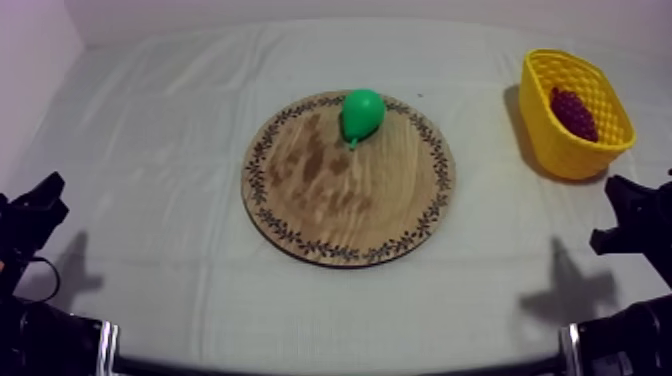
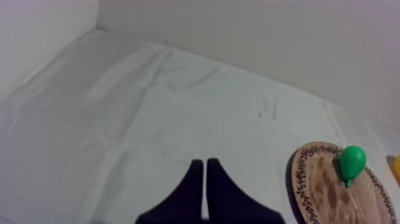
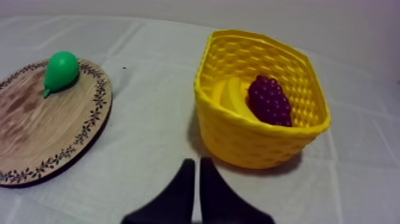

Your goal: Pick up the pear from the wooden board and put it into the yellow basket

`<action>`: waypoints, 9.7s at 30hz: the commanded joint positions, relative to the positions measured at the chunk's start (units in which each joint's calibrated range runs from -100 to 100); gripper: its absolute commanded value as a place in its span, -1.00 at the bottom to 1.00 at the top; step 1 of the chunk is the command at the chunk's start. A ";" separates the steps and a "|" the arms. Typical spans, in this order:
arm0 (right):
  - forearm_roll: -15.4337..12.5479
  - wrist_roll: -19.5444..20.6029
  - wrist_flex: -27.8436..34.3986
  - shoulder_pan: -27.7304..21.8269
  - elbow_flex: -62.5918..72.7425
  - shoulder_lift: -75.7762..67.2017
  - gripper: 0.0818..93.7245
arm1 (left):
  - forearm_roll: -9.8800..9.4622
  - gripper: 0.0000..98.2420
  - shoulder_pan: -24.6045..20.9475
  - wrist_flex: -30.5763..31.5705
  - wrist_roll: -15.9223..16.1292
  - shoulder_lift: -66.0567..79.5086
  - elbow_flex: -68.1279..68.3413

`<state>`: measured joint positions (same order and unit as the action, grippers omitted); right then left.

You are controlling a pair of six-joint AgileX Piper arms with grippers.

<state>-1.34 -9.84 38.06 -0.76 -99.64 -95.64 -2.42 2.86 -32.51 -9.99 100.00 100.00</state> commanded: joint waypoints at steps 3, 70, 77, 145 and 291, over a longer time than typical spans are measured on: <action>-0.05 -0.10 0.01 0.00 -0.03 -0.03 -0.99 | 0.00 -1.00 0.00 0.01 0.01 0.00 0.00; -0.05 -0.10 0.01 0.00 -0.03 -0.03 -0.99 | 0.00 -1.00 0.00 0.01 0.01 0.00 0.00; -0.05 -0.10 0.01 0.00 -0.03 -0.03 -0.99 | 0.00 -1.00 0.00 0.01 0.01 0.00 0.00; 3.87 -2.38 2.83 17.23 47.05 46.99 -0.99 | 0.00 -1.00 0.00 0.01 0.01 0.00 0.00; 15.60 35.57 35.54 26.24 120.17 140.68 -0.18 | 0.00 -1.00 0.00 0.01 0.01 0.00 0.00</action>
<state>14.37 25.88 73.24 25.55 20.75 46.10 -2.42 2.86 -32.51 -9.99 100.00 100.00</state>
